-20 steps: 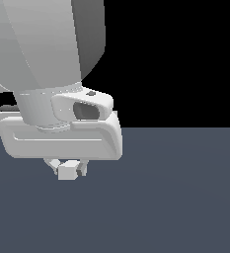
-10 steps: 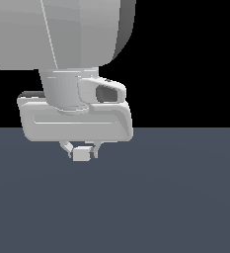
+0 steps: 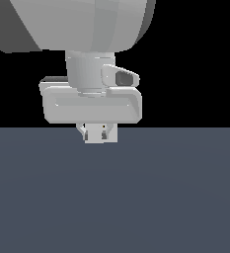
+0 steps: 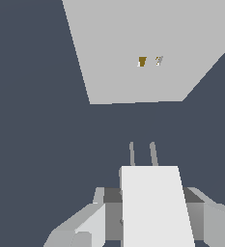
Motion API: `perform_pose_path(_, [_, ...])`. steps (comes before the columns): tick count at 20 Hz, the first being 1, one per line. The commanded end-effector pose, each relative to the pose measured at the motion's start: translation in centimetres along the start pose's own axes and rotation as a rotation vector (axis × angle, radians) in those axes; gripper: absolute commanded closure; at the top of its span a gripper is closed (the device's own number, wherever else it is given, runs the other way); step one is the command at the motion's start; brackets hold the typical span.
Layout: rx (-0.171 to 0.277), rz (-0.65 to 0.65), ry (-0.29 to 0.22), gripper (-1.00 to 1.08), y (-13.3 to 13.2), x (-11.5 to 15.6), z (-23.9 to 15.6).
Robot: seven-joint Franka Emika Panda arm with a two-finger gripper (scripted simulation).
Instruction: Plug the charger into the wall socket.
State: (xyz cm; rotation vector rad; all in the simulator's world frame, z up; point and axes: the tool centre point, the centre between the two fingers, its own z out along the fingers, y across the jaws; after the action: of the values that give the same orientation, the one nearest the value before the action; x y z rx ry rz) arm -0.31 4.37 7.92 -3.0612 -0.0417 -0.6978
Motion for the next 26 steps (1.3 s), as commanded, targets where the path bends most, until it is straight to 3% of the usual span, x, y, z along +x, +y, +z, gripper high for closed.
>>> perform_pose_path(1, [0.007, -0.015, 0.0, 1.08, 0.3, 0.8, -0.3])
perform_pose_path(26, [0.026, -0.044, -0.005, 1.08, 1.0, 3.6, -0.6])
